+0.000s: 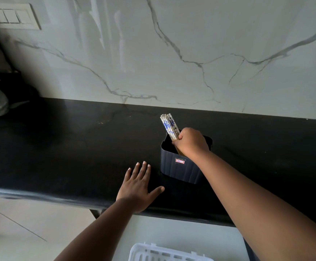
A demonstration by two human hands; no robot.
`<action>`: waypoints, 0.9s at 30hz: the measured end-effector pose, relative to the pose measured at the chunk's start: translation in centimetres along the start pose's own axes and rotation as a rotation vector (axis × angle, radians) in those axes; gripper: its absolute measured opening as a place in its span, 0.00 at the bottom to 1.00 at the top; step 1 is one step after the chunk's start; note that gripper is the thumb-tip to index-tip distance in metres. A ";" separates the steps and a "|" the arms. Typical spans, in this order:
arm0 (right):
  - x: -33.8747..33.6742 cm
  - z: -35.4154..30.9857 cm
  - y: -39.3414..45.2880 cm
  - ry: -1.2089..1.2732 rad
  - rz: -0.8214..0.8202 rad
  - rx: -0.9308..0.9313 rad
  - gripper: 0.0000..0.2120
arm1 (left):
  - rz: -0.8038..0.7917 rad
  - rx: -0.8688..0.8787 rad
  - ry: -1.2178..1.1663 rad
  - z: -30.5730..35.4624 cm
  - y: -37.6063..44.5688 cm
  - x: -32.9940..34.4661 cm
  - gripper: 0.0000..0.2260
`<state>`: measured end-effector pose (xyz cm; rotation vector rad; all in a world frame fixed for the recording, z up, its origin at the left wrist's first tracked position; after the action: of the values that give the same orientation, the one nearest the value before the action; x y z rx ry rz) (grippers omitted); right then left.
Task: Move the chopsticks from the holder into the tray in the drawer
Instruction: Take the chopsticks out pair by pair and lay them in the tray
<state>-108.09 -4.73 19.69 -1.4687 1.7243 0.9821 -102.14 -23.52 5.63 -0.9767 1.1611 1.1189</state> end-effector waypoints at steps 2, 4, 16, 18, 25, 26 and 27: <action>-0.1 -0.1 -0.2 -0.007 0.000 -0.005 0.11 | 0.001 -0.001 -0.003 0.0 0.0 0.0 0.44; -0.2 -0.2 -0.4 -0.016 -0.006 -0.014 0.09 | 0.003 -0.001 -0.011 0.0 0.0 0.0 0.44; -3.1 -0.4 -1.0 -0.003 0.012 -0.051 0.14 | -0.003 0.007 -0.047 -0.3 0.1 0.2 0.45; -5.8 -0.7 -1.1 0.110 0.050 -0.073 0.12 | -0.007 0.009 -0.058 -0.4 0.0 0.2 0.44; -16.0 -4.4 -3.1 0.603 0.162 -0.186 0.06 | -0.049 0.002 -0.258 -0.1 0.3 -2.1 0.35; -16.6 -4.7 -3.4 0.668 0.138 -0.173 0.08 | 0.047 0.004 -0.347 0.1 0.5 -4.0 0.32; -17.0 -4.9 -3.8 0.713 0.113 -0.155 0.08 | 0.172 0.023 -0.426 0.4 0.6 -6.4 0.30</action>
<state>-101.88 -0.98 36.23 -2.0015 2.2798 0.6933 -102.96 -23.92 12.04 -0.5878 0.9174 1.3689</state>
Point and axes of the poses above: each hand's wrist, its own y-axis towards the middle knuckle, its own x-axis out of the palm, z = x × y, the point moved 6 cm from there along y, towards the middle knuckle, and after that the axes turned 7 degrees about -x, right-handed, at the moved point
